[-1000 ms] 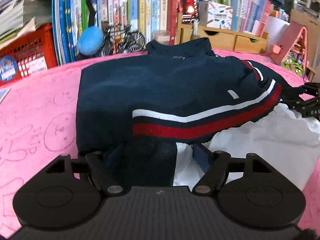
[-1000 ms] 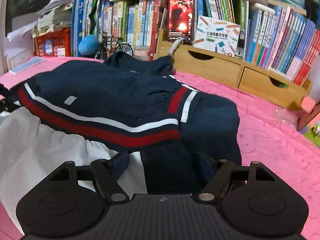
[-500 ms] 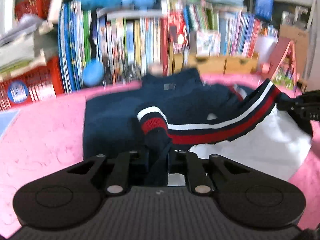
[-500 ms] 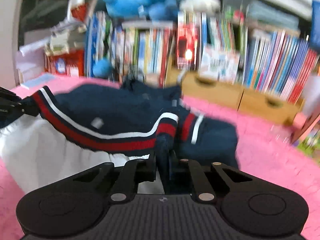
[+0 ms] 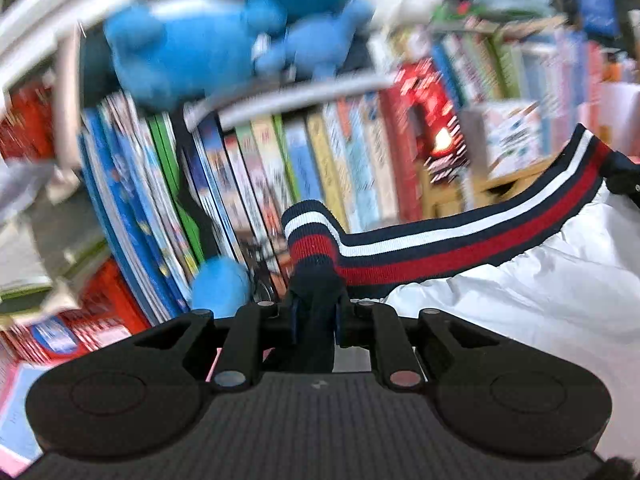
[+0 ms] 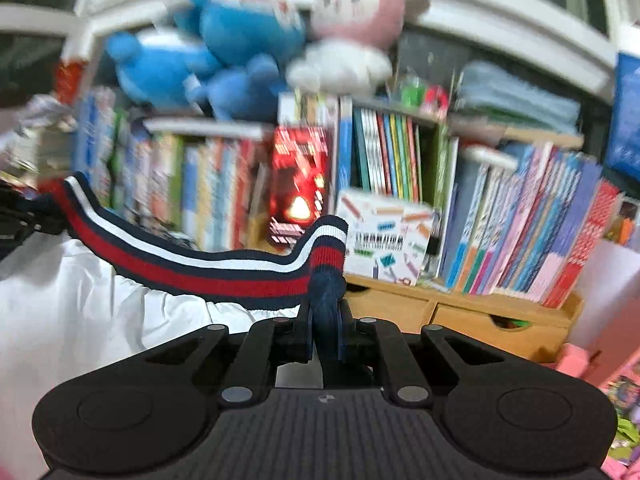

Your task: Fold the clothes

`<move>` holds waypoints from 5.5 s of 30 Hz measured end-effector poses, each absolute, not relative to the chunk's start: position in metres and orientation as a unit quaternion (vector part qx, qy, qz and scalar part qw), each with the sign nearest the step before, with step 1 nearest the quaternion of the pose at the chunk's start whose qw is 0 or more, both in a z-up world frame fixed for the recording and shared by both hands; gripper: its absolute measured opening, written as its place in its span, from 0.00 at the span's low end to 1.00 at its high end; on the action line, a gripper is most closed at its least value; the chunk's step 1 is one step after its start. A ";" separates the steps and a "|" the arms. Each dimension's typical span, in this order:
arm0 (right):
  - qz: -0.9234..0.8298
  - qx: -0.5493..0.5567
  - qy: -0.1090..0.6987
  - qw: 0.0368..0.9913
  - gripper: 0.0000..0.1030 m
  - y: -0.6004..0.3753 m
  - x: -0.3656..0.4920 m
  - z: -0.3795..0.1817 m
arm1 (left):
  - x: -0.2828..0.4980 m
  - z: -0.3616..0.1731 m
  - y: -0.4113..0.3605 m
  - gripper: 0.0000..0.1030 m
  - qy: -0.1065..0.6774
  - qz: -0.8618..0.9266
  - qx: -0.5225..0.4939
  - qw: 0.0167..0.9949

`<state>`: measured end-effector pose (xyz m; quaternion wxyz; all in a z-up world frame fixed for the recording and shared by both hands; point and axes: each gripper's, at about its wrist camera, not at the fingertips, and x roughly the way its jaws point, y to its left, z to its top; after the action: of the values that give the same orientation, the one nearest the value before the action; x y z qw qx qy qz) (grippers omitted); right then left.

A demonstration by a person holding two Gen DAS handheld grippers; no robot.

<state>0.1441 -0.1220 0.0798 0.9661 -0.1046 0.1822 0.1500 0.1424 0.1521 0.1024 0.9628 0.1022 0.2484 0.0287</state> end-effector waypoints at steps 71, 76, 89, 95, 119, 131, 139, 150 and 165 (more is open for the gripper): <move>0.327 -0.571 0.010 0.753 0.13 -0.031 -0.024 -0.022 | 0.021 -0.029 0.017 0.20 0.130 -0.117 0.561 0.809; 0.322 -0.590 0.009 0.740 0.13 -0.037 -0.018 -0.034 | 0.022 -0.045 0.027 0.11 0.166 -0.105 0.597 0.778; 0.197 -0.588 0.143 0.771 0.09 -0.175 0.022 -0.049 | 0.002 -0.045 0.110 0.09 0.256 -0.060 0.592 0.762; 0.198 -0.584 0.142 0.774 0.10 -0.174 0.022 -0.051 | -0.016 -0.043 0.149 0.11 0.282 -0.022 0.585 0.760; 0.264 -0.619 0.034 0.739 0.85 -0.122 -0.085 -0.027 | -0.093 -0.012 0.073 0.67 0.199 -0.125 0.547 0.803; 0.373 -0.516 0.095 0.766 0.17 -0.047 -0.045 -0.025 | -0.055 -0.015 0.038 0.69 0.167 -0.162 0.529 0.816; 0.368 -0.463 0.086 0.802 0.18 -0.066 -0.044 0.011 | -0.015 -0.022 0.004 0.24 0.148 -0.135 0.529 0.825; 0.336 -0.572 0.060 0.746 0.11 -0.050 -0.039 -0.038 | -0.005 -0.033 0.032 0.12 0.216 -0.135 0.517 0.817; 0.206 -0.562 0.187 0.779 0.10 -0.204 -0.014 -0.048 | -0.032 -0.035 0.119 0.09 0.271 -0.038 0.490 0.828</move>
<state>-0.0135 -0.2040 -0.0481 0.7787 -0.5623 0.1866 0.2065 -0.0319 0.1187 -0.0349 0.8277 0.4901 0.2706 -0.0377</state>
